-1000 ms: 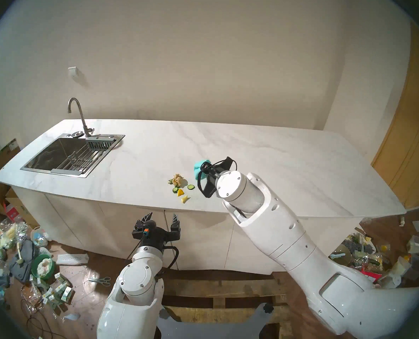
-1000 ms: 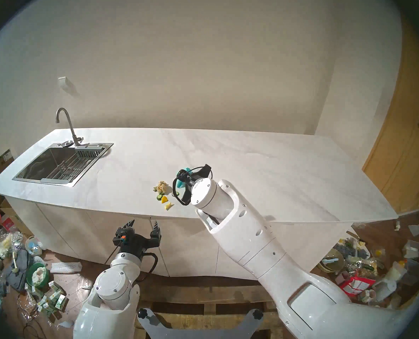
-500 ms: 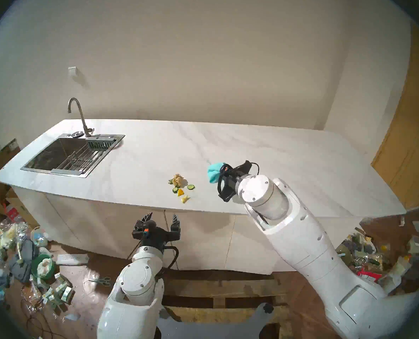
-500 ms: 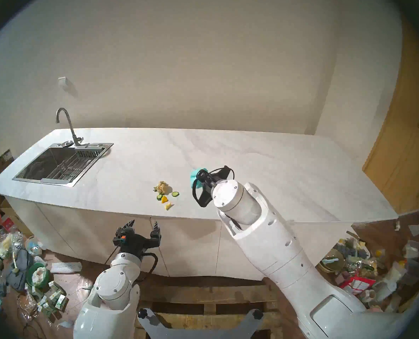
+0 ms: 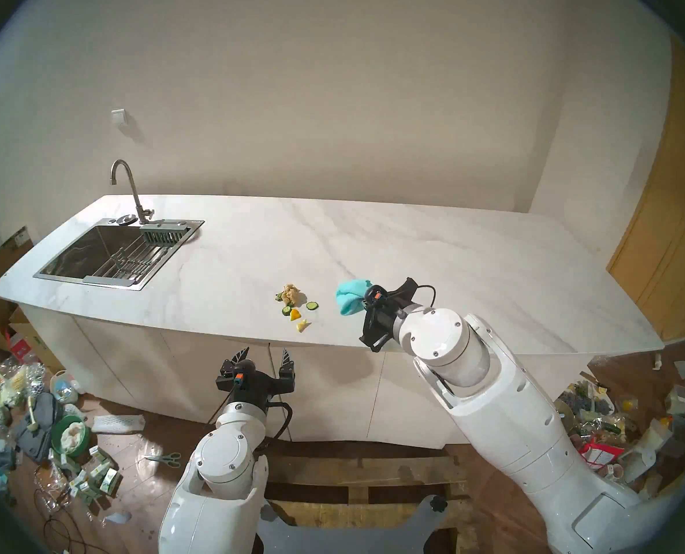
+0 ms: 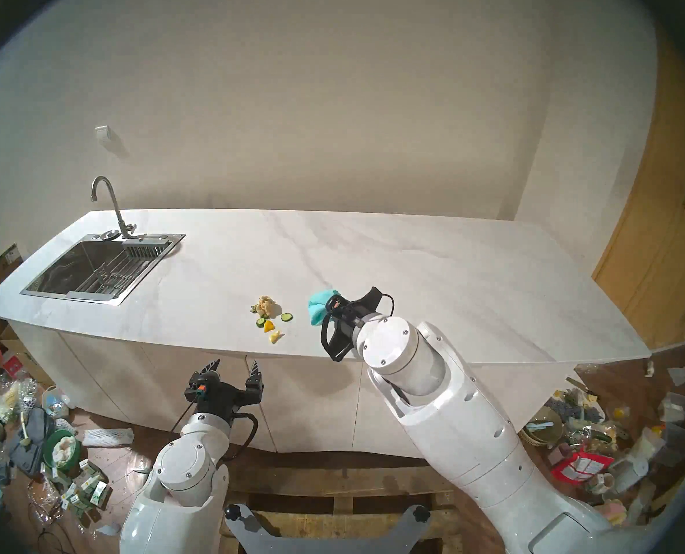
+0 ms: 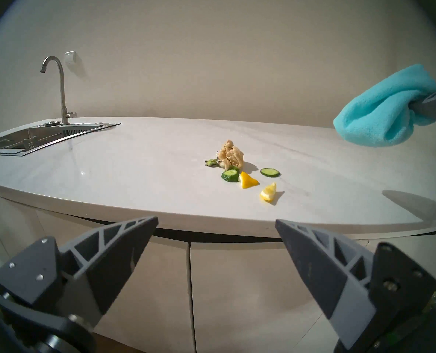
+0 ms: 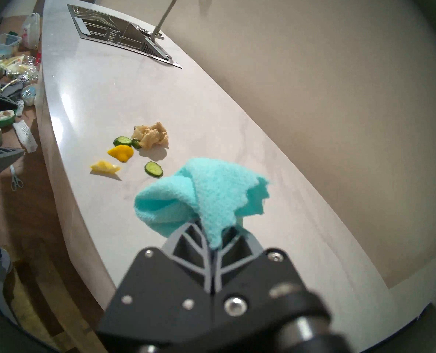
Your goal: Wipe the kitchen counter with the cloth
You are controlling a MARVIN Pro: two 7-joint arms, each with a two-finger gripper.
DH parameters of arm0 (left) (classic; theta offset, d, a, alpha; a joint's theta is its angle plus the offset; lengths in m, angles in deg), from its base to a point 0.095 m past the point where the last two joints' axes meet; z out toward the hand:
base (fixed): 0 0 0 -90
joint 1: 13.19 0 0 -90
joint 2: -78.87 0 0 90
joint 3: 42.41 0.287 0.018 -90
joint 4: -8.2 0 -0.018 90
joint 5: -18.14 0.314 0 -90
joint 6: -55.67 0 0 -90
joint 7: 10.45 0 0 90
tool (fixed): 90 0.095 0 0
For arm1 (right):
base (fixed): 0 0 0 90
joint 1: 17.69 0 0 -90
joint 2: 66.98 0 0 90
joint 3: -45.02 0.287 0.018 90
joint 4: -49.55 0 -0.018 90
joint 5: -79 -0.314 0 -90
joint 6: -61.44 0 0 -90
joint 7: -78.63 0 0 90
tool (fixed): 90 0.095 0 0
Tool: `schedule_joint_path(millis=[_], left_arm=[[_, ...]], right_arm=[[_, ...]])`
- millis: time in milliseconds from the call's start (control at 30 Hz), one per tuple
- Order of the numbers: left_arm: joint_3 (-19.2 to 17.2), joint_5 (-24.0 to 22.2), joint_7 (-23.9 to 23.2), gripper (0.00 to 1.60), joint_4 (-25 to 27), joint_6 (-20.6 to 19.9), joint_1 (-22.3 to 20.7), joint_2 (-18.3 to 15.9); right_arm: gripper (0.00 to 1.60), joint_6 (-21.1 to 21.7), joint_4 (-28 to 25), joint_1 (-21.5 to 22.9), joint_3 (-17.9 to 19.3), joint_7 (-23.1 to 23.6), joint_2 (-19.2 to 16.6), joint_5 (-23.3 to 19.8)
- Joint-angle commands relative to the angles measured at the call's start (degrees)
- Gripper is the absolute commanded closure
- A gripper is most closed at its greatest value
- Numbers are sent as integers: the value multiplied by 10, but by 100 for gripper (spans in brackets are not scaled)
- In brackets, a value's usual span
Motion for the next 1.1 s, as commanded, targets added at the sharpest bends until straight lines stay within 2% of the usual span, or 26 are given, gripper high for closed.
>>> schedule_joint_path(millis=[0, 333, 800, 1067], left_arm=[[1, -1, -3, 0, 16, 3, -3, -1], [1, -2, -4, 0, 18, 3, -2, -1], [1, -2, -3, 0, 17, 3, -2, -1], [1, -2, -4, 0, 18, 3, -2, -1]], right_arm=[[160, -4, -68, -26, -8, -19, -2, 10], [160, 13, -79, -22, -48, -23, 6, 34], [160, 16, -33, 15, -83, -36, 42, 53], [160, 11, -16, 31, -105, -24, 46, 58]])
